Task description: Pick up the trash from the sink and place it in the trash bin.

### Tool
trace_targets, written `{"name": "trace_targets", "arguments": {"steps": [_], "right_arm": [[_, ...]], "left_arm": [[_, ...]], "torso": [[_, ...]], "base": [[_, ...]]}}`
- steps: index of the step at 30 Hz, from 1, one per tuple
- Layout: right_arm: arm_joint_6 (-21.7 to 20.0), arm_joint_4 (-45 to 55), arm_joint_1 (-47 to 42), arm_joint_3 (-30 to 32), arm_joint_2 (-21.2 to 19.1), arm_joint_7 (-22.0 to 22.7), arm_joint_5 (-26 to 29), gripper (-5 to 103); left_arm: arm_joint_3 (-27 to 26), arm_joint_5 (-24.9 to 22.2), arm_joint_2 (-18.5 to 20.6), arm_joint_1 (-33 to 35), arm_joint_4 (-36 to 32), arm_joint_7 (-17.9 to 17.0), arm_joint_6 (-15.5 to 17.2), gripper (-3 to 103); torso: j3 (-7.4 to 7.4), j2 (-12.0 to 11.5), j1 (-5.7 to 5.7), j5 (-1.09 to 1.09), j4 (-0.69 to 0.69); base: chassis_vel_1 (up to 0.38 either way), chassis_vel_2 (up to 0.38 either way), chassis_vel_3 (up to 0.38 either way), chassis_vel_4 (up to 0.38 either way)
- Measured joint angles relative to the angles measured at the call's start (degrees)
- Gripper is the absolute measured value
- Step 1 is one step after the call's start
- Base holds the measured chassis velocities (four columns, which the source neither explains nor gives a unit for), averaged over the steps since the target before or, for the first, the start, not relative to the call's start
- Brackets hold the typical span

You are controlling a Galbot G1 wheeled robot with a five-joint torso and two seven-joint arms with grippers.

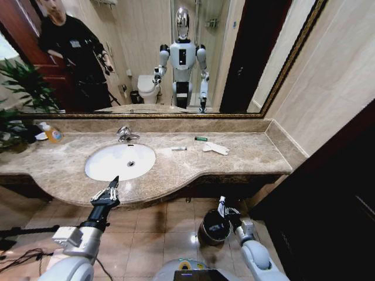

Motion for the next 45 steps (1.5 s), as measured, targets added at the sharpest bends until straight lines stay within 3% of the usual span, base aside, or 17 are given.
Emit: {"name": "trace_targets", "arguments": {"steps": [15, 24, 40, 42, 44, 45], "right_arm": [[8.1, -19.6, 5.1, -0.2, 5.3, -1.9, -7.6, 0], [8.8, -26.7, 10.0, 0.0, 5.6, 1.2, -7.7, 0], [9.1, -27.5, 10.9, 0.0, 5.9, 2.3, -6.7, -2], [9.2, -27.4, 10.7, -0.1, 5.7, 2.2, -6.8, 14], [9.2, -27.4, 10.7, -0.1, 5.7, 2.2, -6.8, 14], [9.3, -27.4, 10.6, -0.1, 5.7, 2.2, -6.8, 19]], "left_arm": [[0.0, 0.0, 0.0, 0.0, 0.0, 0.0, 0.0, 0], [0.0, 0.0, 0.0, 0.0, 0.0, 0.0, 0.0, 0], [0.0, 0.0, 0.0, 0.0, 0.0, 0.0, 0.0, 0], [0.0, 0.0, 0.0, 0.0, 0.0, 0.0, 0.0, 0], [0.0, 0.0, 0.0, 0.0, 0.0, 0.0, 0.0, 0], [0.0, 0.0, 0.0, 0.0, 0.0, 0.0, 0.0, 0]], "torso": [[0.0, 0.0, 0.0, 0.01, 0.0], [0.0, 0.0, 0.0, 0.01, 0.0], [0.0, 0.0, 0.0, 0.01, 0.0], [0.0, 0.0, 0.0, 0.01, 0.0], [0.0, 0.0, 0.0, 0.01, 0.0], [0.0, 0.0, 0.0, 0.02, 0.0]], "base": [[0.0, 0.0, 0.0, 0.0], [0.0, 0.0, 0.0, 0.0], [0.0, 0.0, 0.0, 0.0], [0.0, 0.0, 0.0, 0.0], [0.0, 0.0, 0.0, 0.0], [0.0, 0.0, 0.0, 0.0]]}}
